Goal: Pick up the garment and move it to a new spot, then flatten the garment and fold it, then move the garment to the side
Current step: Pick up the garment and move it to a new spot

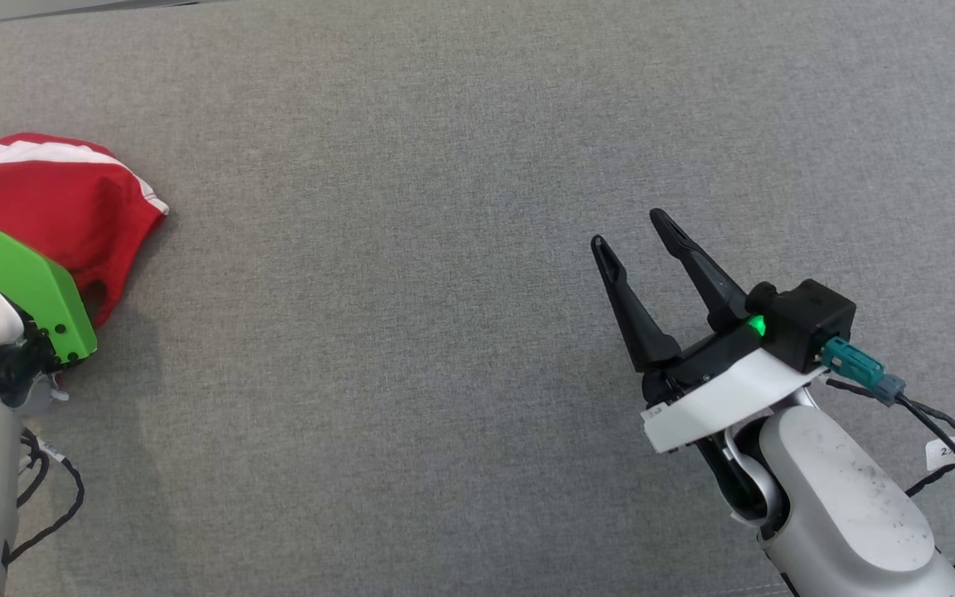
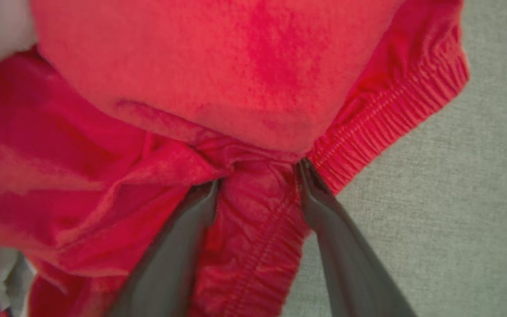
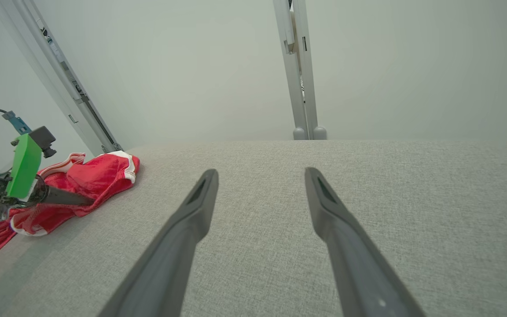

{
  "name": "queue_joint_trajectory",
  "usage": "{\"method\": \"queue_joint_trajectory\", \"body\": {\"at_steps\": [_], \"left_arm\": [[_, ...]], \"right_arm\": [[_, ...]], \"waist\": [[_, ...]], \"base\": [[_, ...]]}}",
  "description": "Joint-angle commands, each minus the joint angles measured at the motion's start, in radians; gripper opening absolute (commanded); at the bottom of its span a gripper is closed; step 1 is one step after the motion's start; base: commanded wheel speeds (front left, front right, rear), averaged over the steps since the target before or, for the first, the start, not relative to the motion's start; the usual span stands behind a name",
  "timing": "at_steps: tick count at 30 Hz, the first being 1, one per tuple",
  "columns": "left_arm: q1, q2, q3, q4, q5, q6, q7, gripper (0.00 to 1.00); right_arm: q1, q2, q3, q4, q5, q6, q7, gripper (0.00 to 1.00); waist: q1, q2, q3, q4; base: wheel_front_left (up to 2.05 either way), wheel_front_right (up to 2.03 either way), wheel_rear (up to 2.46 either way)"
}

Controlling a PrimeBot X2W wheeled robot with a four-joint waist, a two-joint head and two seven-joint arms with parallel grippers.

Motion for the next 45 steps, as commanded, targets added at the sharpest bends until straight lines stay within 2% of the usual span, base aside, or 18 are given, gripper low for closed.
{"method": "queue_joint_trajectory", "body": {"at_steps": [1, 12, 19, 24, 27, 31, 36, 39, 42, 45], "left_arm": [[-0.001, 0.000, -0.013, 0.014, -0.010, -0.002, -0.008, 0.00], [0.008, 0.050, -0.157, -0.087, -0.059, -0.001, -0.089, 0.00], [0.044, 0.113, -0.252, -0.280, -0.133, -0.001, -0.096, 0.00], [0.062, 0.128, -0.290, -0.458, -0.174, -0.001, -0.066, 0.00], [0.078, 0.100, -0.299, -0.561, -0.210, -0.001, -0.050, 0.00], [0.112, 0.049, -0.317, -0.696, -0.234, 0.020, -0.040, 0.00], [0.176, -0.058, -0.384, -0.782, -0.229, 0.054, -0.061, 0.00], [0.208, -0.120, -0.431, -0.749, -0.205, 0.066, -0.095, 0.00], [0.235, -0.177, -0.470, -0.657, -0.175, 0.071, -0.161, 0.00], [0.248, -0.226, -0.505, -0.553, -0.140, 0.058, -0.235, 0.02]], "right_arm": [[-0.004, -0.003, -0.001, 0.005, 0.003, 0.000, -0.003, 1.00], [0.023, 0.019, 0.003, 0.031, 0.009, 0.000, -0.003, 1.00], [0.077, 0.041, -0.047, 0.036, 0.010, 0.000, -0.003, 1.00], [0.113, 0.051, -0.075, 0.034, 0.007, 0.000, -0.003, 1.00], [0.125, 0.054, -0.087, 0.032, 0.007, 0.000, -0.003, 1.00], [0.136, 0.057, -0.097, 0.029, 0.004, 0.000, -0.003, 1.00], [0.128, 0.058, -0.096, 0.026, 0.003, 0.000, -0.003, 1.00], [0.124, 0.059, -0.093, 0.026, 0.007, 0.000, -0.003, 1.00], [0.123, 0.057, -0.081, 0.036, 0.014, 0.000, -0.003, 1.00], [0.126, 0.055, -0.079, 0.042, 0.018, 0.000, -0.003, 1.00]], "waist": [[0.0000, 0.0000, -0.007, 0.006], [0.0000, 0.0000, -0.111, 0.005], [0.0000, 0.0000, -0.211, -0.030], [0.0000, 0.0000, -0.252, -0.063], [0.0000, 0.0000, -0.261, -0.088], [0.0000, 0.0000, -0.260, -0.128], [0.0000, 0.0000, -0.243, -0.187], [0.0000, 0.0000, -0.230, -0.214], [0.0000, 0.0000, -0.224, -0.237], [0.0000, 0.0000, -0.223, -0.243]], "base": [[0.00, 0.00, 0.00], [0.00, 0.00, 0.00], [0.00, 0.00, 0.00], [0.00, 0.00, 0.00], [0.00, 0.00, 0.00], [0.00, 0.00, 0.00], [0.00, 0.00, 0.00], [0.00, 0.00, 0.00], [0.00, 0.00, 0.00], [0.00, 0.00, 0.00]]}}
